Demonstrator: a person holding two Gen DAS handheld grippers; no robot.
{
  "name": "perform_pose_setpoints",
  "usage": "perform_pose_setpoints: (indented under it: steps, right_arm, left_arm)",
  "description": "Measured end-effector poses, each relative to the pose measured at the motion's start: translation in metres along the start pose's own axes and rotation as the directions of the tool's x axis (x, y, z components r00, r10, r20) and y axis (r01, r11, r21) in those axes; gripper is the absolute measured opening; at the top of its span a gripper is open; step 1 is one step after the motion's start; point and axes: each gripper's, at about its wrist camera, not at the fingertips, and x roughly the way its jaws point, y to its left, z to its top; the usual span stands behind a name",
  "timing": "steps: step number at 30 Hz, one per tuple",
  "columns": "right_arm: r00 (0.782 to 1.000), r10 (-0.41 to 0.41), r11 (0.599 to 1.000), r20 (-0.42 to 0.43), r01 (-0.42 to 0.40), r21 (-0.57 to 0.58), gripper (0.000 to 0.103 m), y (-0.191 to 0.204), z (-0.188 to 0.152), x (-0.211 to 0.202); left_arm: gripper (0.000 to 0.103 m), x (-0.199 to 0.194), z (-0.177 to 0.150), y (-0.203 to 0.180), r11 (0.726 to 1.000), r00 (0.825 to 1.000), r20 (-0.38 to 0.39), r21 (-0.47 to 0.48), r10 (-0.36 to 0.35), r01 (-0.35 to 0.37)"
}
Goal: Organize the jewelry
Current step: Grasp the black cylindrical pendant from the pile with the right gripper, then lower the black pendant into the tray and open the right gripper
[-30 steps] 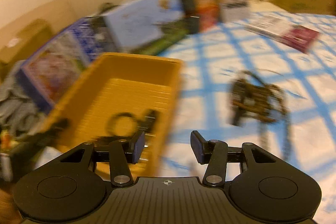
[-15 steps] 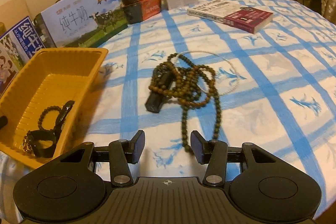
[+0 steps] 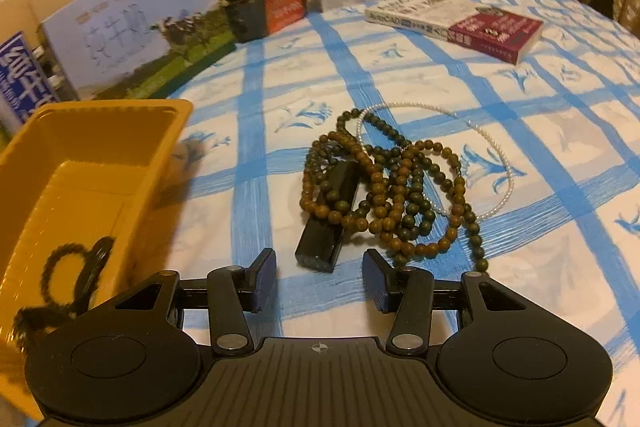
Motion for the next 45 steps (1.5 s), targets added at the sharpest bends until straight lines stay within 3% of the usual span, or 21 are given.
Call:
perform_pose_setpoints:
  steps: [5,6,7,21,22,24,25,26,34,45]
  right_arm:
    - [1.0,-0.008,1.0,0.024,0.009,-0.03,0.047,0.003,0.002,0.005]
    - [1.0,-0.01,0.999,0.029,0.012,-0.039,0.042,0.003,0.002,0.005]
    - [1.0,-0.005,0.999,0.03,0.007,-0.049,0.027,0.003,0.002,0.004]
    - [0.995,0.077,0.992,-0.065,-0.083,-0.094,0.025,0.007,-0.038,-0.043]
    - [0.995,0.073,0.992,-0.071,-0.08,-0.102,0.026,0.009,-0.04,-0.046]
    - [0.996,0.055,0.991,-0.067,-0.063,-0.119,0.037,0.013,-0.041,-0.048]
    - [0.997,0.045,0.991,-0.06,-0.052,-0.122,0.052,0.014,-0.041,-0.048]
    - [0.998,0.035,0.992,-0.046,-0.041,-0.121,0.059,0.015,-0.039,-0.048]
    - [0.999,-0.021,0.987,-0.032,0.016,-0.159,0.058,0.023,-0.025,-0.032]
    - [0.998,-0.048,0.981,-0.051,0.037,-0.192,0.024,0.031,-0.023,-0.018]
  left_arm:
    - [0.009,0.0,0.0,0.0,1.0,1.0,-0.001,-0.001,0.001,-0.001]
    - [0.009,0.0,0.0,0.0,1.0,1.0,0.0,-0.001,0.0,0.0]
    - [0.009,0.0,-0.001,0.0,1.0,1.0,0.0,0.0,0.0,0.0]
    - [0.009,0.001,-0.001,0.0,1.0,1.0,-0.001,-0.001,0.0,0.0]
    - [0.009,0.001,-0.001,0.0,1.0,1.0,-0.001,-0.001,0.0,0.0]
    - [0.009,0.001,-0.001,0.0,1.0,1.0,-0.001,-0.001,0.0,0.0]
    - [0.009,0.001,-0.001,0.001,1.0,1.0,-0.001,-0.001,0.0,0.0]
    - [0.009,0.001,-0.001,0.0,1.0,1.0,-0.001,-0.001,0.0,0.0]
    - [0.009,0.001,-0.001,0.0,1.0,1.0,0.0,0.002,0.0,0.0]
    - [0.009,0.0,0.0,0.0,1.0,1.0,0.0,0.001,0.0,0.0]
